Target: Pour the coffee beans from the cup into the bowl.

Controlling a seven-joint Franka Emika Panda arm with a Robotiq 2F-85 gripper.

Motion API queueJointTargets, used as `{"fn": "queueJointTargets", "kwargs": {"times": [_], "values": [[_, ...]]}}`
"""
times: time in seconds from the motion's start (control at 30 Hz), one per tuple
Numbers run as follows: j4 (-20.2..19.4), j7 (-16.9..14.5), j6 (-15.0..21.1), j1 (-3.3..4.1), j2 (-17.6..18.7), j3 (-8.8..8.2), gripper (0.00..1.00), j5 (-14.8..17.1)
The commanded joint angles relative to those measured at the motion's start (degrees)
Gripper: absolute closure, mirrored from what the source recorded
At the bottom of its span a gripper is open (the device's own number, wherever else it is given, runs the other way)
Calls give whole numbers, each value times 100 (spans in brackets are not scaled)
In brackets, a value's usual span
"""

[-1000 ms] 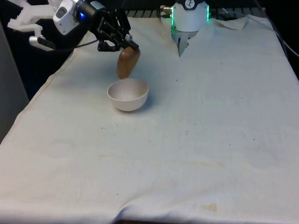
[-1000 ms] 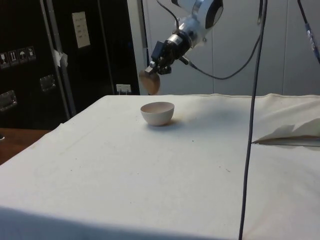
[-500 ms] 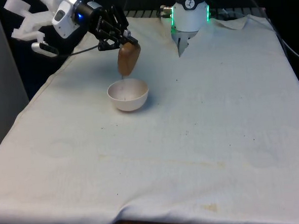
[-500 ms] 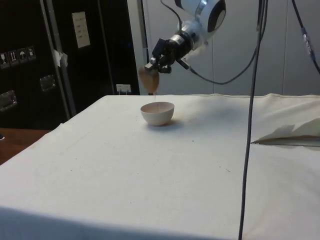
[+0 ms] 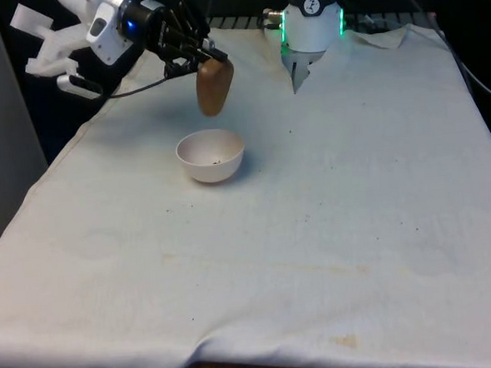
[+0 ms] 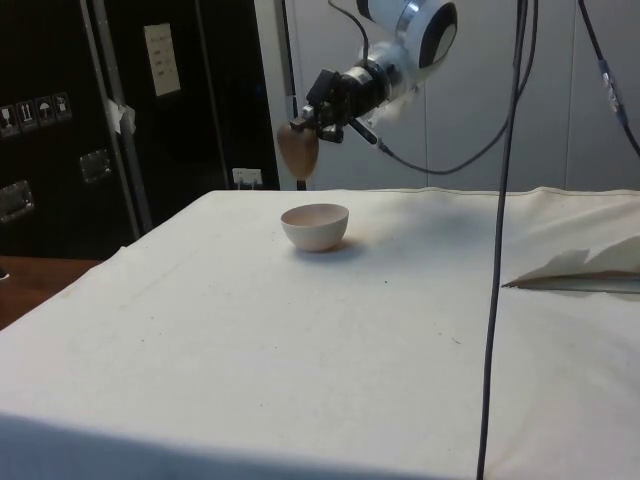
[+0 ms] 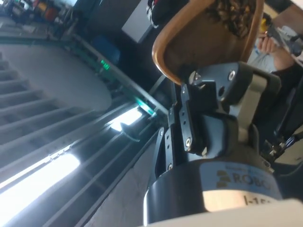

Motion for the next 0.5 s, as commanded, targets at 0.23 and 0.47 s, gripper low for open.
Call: {"fn": "queueJointTargets", "kwargs": {"times": [0.23, 0.47], "values": [[86, 132, -430, -92, 172, -63, 100, 189], [201, 212, -825, -115, 361, -218, 100, 367]]}}
